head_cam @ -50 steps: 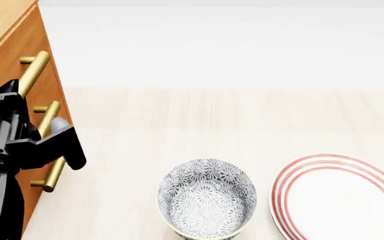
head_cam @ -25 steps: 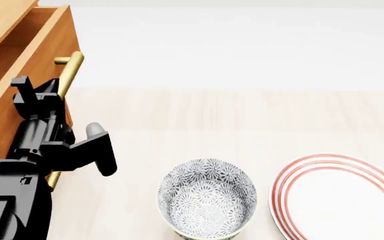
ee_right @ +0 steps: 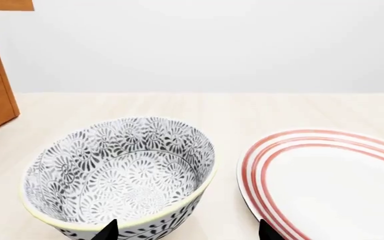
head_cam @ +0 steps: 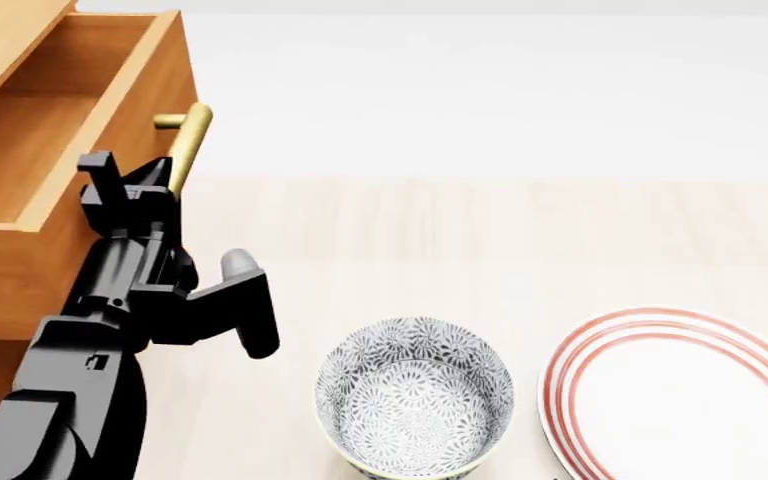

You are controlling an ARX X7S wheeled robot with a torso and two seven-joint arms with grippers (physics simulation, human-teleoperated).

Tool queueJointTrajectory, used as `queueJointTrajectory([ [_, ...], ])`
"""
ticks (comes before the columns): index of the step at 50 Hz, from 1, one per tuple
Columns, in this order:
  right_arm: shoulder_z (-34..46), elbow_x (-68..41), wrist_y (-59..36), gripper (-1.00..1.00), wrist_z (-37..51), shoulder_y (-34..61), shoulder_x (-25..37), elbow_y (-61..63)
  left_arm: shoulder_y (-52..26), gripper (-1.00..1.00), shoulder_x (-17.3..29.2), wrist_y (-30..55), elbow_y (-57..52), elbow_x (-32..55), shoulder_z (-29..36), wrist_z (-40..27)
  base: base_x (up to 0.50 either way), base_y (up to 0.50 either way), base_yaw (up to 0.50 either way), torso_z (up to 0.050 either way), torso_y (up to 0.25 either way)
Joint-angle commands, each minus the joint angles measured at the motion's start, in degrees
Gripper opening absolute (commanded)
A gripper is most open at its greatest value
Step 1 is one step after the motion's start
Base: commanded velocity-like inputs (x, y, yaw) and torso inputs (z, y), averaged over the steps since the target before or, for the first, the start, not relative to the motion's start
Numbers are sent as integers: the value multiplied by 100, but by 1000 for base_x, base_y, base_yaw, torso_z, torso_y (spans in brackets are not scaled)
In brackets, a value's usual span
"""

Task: Open the top drawer of the cabinet.

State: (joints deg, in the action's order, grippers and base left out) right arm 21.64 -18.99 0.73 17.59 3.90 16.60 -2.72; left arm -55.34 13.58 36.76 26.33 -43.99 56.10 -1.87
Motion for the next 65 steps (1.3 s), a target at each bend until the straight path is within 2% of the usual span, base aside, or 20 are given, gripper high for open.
queueJointTrajectory([
  [1,-126,116,81,100,-129,-3,-114,-31,-150,-100,-334,-133,-412,-275,253,253,0,0,-5,0,0],
  [14,-93,92,56,100,-113,-6,-91,3,-94,-100,-361,-102,-566,-239,246,280,-2,0,-1,0,1],
  [15,-93,82,38,100,-108,-8,-87,15,-99,100,-348,-119,-523,-249,252,239,-12,0,0,0,0],
  [22,-77,63,31,100,-109,5,-87,-11,-61,100,-355,3,-779,-238,146,214,0,0,0,0,0],
  [36,-49,37,44,100,-110,10,-71,-34,189,100,-558,625,-2975,200,-601,821,0,0,0,1,0],
  [40,-40,29,30,100,-100,8,-64,-8,217,100,-819,1165,-3828,301,-885,1234,0,0,0,0,2],
  [47,-32,11,20,100,-88,10,-55,-7,55,100,-1181,1745,-4571,457,-1347,1477,0,0,0,0,0],
  [48,-31,18,49,100,-95,23,-67,-55,32,100,-1281,2043,-4724,499,-1404,1617,0,0,0,0,0],
  [55,-37,-11,37,100,-76,32,-64,-63,-464,100,-1326,3012,-4977,1717,-1803,1004,0,0,0,0,0],
  [65,-41,-44,-11,100,-29,44,-53,-41,-716,100,-1134,3284,-4851,1904,-2211,772,0,0,0,0,0],
])
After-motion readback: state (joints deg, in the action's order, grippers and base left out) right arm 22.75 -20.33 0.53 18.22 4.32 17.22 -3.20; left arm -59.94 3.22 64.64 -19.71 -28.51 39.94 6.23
